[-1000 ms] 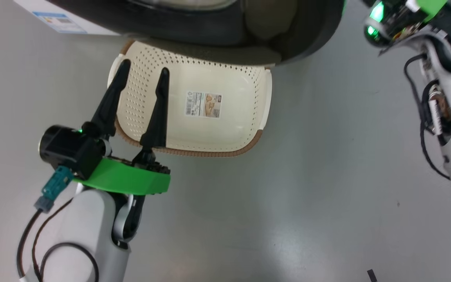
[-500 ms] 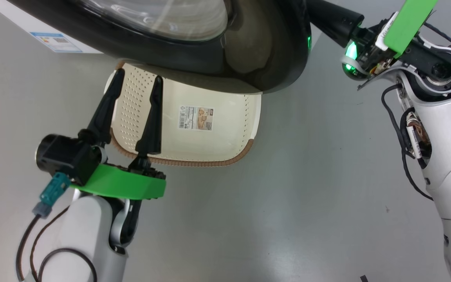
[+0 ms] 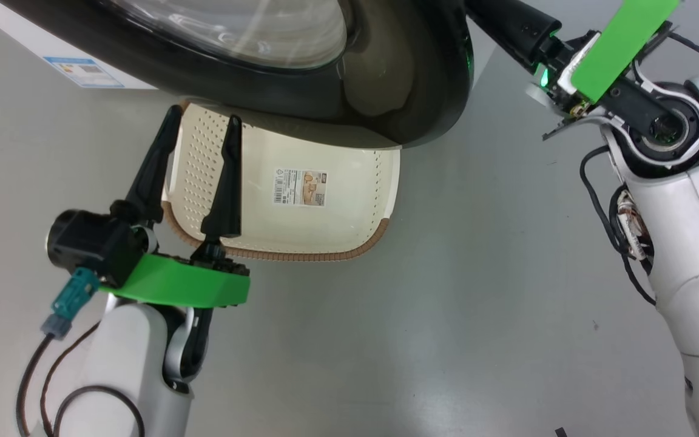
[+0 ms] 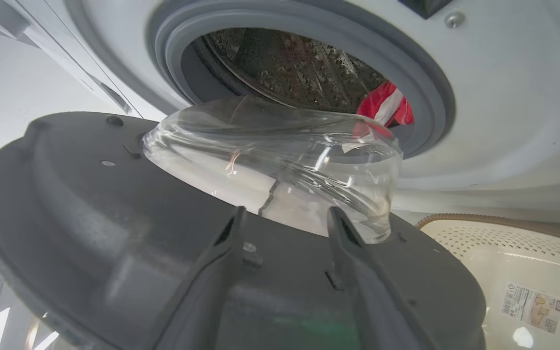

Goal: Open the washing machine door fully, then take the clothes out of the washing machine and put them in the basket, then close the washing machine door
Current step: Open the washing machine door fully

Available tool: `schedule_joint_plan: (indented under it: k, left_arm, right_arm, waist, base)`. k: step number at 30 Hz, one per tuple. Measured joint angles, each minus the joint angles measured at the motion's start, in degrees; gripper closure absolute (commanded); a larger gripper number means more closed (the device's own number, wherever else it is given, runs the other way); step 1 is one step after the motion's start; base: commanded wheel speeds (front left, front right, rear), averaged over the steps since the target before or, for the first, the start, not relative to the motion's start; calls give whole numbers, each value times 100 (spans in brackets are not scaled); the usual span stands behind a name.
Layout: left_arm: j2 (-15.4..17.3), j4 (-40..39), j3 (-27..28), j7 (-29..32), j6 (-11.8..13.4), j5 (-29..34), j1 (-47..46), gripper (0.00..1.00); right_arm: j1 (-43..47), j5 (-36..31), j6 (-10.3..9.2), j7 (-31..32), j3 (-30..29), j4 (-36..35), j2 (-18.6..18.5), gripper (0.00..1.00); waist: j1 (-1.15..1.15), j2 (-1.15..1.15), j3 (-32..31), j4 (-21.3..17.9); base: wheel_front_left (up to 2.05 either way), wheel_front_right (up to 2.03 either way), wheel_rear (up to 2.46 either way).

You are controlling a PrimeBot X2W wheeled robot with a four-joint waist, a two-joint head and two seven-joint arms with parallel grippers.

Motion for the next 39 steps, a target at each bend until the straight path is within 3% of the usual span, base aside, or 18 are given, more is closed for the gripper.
schedule_joint_plan:
  k: [13, 21, 27, 33, 39]
  left_arm:
    - [1, -26, 66, 0, 103, -138, 23, 0]
    - [3, -122, 201, 0, 154, -67, 120, 0]
    - [1, -212, 212, 0, 155, -1, 256, 0]
    - [1, -336, 205, 0, 200, 12, 300, 0]
    - [2, -513, 209, 0, 199, 59, 324, 0]
  right_arm:
    - [408, -1919, 0, -2536, 756, -332, -758, 0]
    - [544, -3445, 1, -4343, 1336, 232, -1063, 0]
    - [789, -4897, 2, -4582, 879, 423, -983, 0]
    - [1497, -6534, 2, -4584, -210, -277, -465, 0]
    - [2157, -7369, 2, -4584, -544, -748, -63, 0]
  waist:
    - [0, 0, -30, -38]
    - [0, 0, -110, -95]
    - [0, 0, -156, -118]
    - [0, 0, -135, -93]
    - [0, 0, -149, -69]
  base:
    - [0, 0, 0]
    - [0, 0, 0]
    - [0, 0, 0]
    - [0, 0, 0]
    - [0, 0, 0]
